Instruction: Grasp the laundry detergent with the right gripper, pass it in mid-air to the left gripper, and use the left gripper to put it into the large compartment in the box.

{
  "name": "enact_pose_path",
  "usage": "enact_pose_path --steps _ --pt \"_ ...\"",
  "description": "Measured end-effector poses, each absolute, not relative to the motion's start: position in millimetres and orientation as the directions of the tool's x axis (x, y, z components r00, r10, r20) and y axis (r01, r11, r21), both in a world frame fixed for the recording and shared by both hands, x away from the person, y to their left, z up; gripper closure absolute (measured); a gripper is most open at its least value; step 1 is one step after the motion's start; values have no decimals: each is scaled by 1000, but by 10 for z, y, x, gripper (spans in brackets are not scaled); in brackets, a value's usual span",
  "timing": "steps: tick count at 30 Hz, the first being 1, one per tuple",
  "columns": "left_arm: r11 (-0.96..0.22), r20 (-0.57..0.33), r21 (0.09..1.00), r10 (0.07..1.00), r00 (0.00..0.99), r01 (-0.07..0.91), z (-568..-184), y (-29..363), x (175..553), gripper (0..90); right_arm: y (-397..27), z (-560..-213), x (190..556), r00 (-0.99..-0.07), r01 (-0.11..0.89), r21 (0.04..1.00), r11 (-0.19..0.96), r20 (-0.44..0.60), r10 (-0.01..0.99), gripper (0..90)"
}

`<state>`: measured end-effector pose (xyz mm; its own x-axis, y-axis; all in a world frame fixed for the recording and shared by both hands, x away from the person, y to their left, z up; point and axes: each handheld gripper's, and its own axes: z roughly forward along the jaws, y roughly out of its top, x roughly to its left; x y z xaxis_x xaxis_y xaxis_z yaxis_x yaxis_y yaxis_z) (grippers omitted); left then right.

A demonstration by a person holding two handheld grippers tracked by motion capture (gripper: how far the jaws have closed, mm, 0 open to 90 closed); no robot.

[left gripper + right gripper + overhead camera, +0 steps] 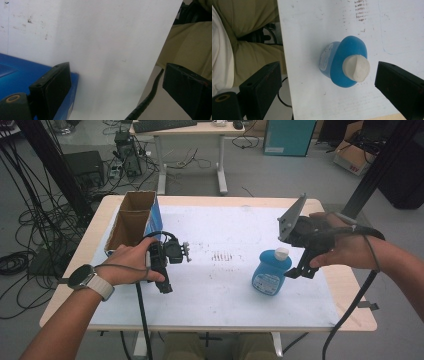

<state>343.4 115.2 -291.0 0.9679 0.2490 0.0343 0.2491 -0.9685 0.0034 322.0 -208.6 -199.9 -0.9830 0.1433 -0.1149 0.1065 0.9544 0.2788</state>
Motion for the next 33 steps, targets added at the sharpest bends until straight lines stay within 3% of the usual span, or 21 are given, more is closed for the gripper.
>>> enact_pose_path --steps 33 --pt "-971 23 -11 237 971 237 -2893 1046 3502 88 -2497 -1898 3302 -968 177 288 941 -122 219 70"
